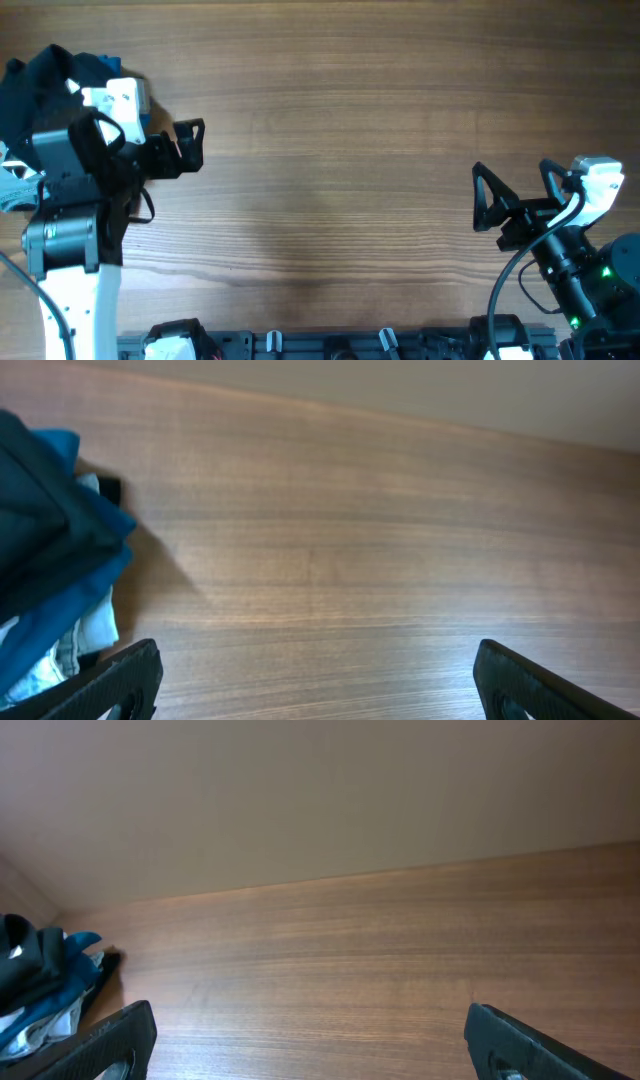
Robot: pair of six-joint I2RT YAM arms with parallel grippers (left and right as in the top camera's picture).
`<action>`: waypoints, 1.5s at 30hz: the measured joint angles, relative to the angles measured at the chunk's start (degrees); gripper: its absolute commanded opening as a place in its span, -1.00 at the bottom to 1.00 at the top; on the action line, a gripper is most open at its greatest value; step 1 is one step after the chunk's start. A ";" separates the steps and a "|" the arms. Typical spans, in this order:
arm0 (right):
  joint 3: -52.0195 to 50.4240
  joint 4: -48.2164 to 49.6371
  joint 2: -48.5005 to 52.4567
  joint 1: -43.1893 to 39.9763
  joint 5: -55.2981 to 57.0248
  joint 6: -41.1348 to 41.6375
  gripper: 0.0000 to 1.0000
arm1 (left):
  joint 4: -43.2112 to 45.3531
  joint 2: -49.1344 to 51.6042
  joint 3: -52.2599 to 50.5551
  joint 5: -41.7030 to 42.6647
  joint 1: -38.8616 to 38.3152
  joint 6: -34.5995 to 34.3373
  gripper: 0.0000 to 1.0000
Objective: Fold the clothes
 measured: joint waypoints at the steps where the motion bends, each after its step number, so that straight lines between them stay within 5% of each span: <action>1: 0.00 0.00 0.00 0.00 -0.02 0.00 0.99 | 0.02 0.98 0.00 -0.17 0.00 0.00 1.00; 14: 0.00 -0.39 0.17 0.00 4.59 9.86 0.99 | -0.02 11.06 0.00 -0.39 0.00 0.00 1.00; 23: -2.40 7.93 0.09 0.00 6.19 -1.29 1.00 | -0.04 11.89 0.00 -0.39 0.00 0.00 1.00; 32: -32.02 35.17 -10.84 0.00 5.92 -7.89 0.99 | -0.09 11.89 0.00 -0.59 0.00 0.00 1.00; 40: -51.15 43.89 -29.07 0.00 5.90 -8.13 0.99 | -0.13 11.89 -0.02 -0.61 0.00 0.00 1.00; 45: -57.72 50.62 -29.86 0.00 5.88 -8.02 0.99 | -0.13 11.89 -0.02 -0.61 0.00 0.00 1.00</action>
